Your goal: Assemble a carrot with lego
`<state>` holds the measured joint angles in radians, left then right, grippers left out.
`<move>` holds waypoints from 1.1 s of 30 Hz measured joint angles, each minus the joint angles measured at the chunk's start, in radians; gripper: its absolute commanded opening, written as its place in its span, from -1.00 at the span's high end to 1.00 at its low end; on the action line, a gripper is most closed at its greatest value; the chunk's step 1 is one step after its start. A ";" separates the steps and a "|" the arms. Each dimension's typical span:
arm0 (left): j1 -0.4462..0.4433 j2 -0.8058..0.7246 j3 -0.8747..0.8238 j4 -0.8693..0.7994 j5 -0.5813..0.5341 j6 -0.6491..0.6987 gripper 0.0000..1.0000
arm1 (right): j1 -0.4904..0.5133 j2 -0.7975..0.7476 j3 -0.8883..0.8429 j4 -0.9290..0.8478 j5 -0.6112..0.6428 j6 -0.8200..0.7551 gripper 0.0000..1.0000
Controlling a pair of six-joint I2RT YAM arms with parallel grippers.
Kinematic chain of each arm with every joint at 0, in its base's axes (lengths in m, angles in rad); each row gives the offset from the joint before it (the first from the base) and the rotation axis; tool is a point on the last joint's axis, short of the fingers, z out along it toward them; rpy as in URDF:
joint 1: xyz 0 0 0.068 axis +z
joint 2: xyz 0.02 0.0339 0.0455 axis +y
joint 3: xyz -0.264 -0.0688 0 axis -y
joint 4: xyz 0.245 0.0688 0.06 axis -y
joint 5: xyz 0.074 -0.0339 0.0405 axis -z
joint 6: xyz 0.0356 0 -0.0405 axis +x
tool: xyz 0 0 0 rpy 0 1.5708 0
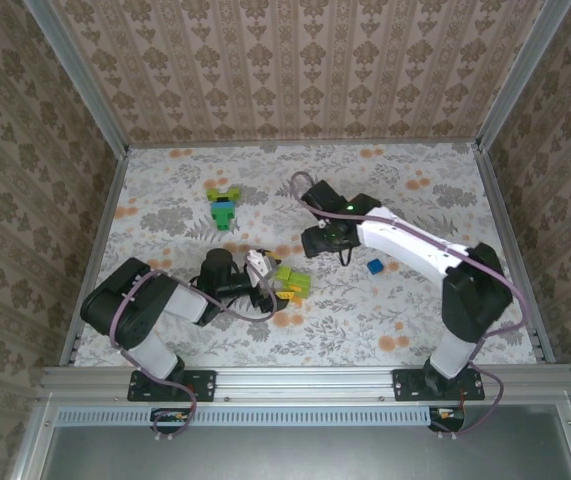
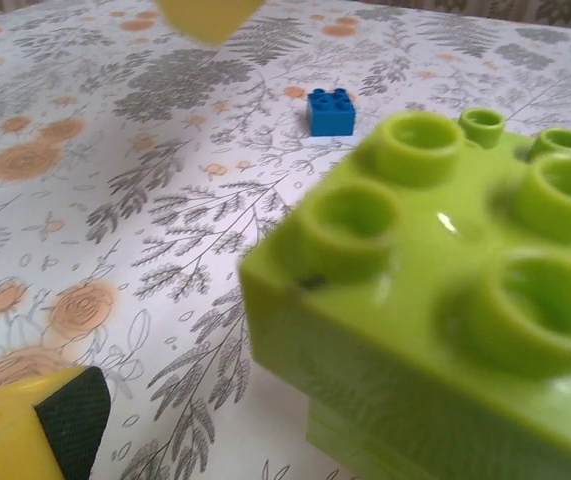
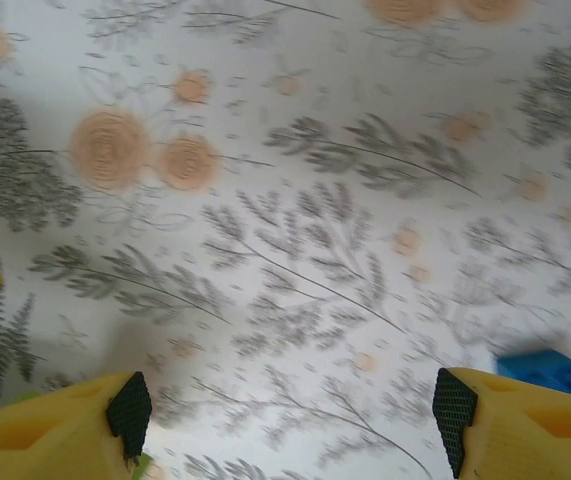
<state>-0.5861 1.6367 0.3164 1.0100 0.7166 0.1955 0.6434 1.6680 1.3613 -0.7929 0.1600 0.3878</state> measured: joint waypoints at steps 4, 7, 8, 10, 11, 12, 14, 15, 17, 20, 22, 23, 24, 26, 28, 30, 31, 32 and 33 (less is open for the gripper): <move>0.000 0.004 0.026 -0.016 0.084 0.019 -1.00 | -0.055 -0.120 -0.105 -0.003 0.002 -0.011 -0.56; 0.000 0.004 0.038 -0.026 0.126 0.033 -1.00 | -0.093 -0.172 -0.182 -0.004 0.000 -0.017 -0.56; 0.000 0.004 0.039 -0.029 0.133 0.037 -1.00 | -0.104 -0.179 -0.203 -0.003 -0.002 -0.017 -0.55; -0.001 0.004 0.039 -0.038 0.148 0.042 -1.00 | -0.126 -0.187 -0.246 -0.003 -0.007 -0.016 -0.54; -0.001 0.004 0.039 -0.039 0.153 0.043 -1.00 | -0.136 -0.187 -0.264 -0.003 -0.010 -0.015 -0.55; -0.001 0.002 0.039 -0.042 0.159 0.045 -1.00 | -0.145 -0.187 -0.279 -0.003 -0.014 -0.015 -0.55; -0.001 -0.007 0.039 -0.045 0.177 0.049 -1.00 | -0.159 -0.187 -0.296 -0.004 -0.021 -0.016 -0.54; -0.001 -0.012 0.039 -0.045 0.186 0.053 -1.00 | -0.166 -0.187 -0.298 -0.003 -0.026 -0.019 -0.54; -0.001 -0.018 0.044 -0.053 0.205 0.061 -1.00 | -0.173 -0.182 -0.298 -0.001 -0.033 -0.031 -0.54; -0.001 -0.023 0.055 -0.075 0.225 0.072 -1.00 | -0.185 -0.153 -0.295 0.002 -0.035 -0.064 -0.53; -0.001 -0.027 0.062 -0.091 0.234 0.077 -1.00 | -0.200 -0.124 -0.295 0.004 -0.040 -0.087 -0.52; -0.001 -0.027 0.065 -0.097 0.237 0.079 -1.00 | -0.211 -0.111 -0.295 0.008 -0.041 -0.098 -0.51; -0.001 -0.027 0.070 -0.103 0.241 0.082 -1.00 | -0.223 -0.100 -0.295 0.011 -0.043 -0.106 -0.51; -0.001 -0.027 0.078 -0.109 0.245 0.087 -1.00 | -0.253 -0.081 -0.298 0.023 -0.045 -0.129 -0.51; -0.001 -0.027 0.084 -0.113 0.246 0.090 -0.97 | -0.281 -0.076 -0.303 0.039 -0.048 -0.150 -0.50; -0.001 -0.027 0.085 -0.118 0.249 0.090 -0.92 | -0.303 -0.072 -0.304 0.052 -0.060 -0.166 -0.49; -0.001 -0.027 0.085 -0.122 0.249 0.091 -0.89 | -0.313 -0.067 -0.304 0.061 -0.067 -0.177 -0.48; -0.001 -0.027 0.086 -0.126 0.249 0.091 -0.86 | -0.322 -0.060 -0.304 0.069 -0.074 -0.182 -0.47; -0.001 -0.027 0.086 -0.130 0.249 0.091 -0.84 | -0.329 -0.050 -0.304 0.075 -0.083 -0.188 -0.46</move>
<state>-0.5873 1.6096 0.4026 0.8803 0.9661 0.2867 0.3145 1.6176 1.0573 -0.7177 0.0769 0.2001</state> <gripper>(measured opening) 0.941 0.739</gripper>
